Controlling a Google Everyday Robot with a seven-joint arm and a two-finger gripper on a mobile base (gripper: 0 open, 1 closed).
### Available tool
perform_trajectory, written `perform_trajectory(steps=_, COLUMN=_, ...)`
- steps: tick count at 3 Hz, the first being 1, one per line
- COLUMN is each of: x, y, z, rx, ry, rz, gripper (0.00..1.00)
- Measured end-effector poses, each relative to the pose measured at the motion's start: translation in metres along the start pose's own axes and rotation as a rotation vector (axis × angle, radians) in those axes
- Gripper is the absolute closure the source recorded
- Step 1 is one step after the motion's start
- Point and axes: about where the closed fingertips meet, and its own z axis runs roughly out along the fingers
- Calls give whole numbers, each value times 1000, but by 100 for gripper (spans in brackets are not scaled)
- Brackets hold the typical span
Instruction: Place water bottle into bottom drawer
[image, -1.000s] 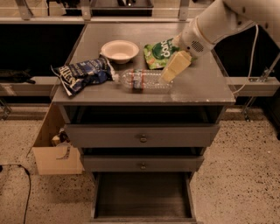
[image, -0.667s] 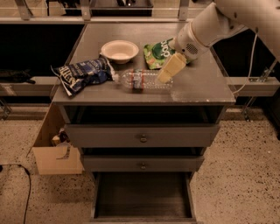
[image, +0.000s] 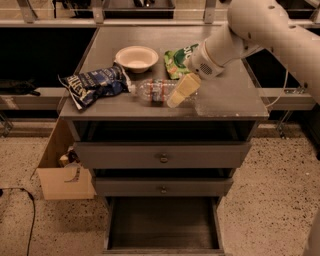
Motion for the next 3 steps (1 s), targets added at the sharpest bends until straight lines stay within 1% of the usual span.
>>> perform_trajectory(steps=1, x=0, y=0, z=0, rx=0, ry=0, rz=0, gripper=0)
perform_trajectory(steps=2, x=0, y=0, z=0, rx=0, ry=0, rz=0, gripper=26)
perform_trajectory(steps=3, x=0, y=0, z=0, rx=0, ry=0, rz=0, gripper=49)
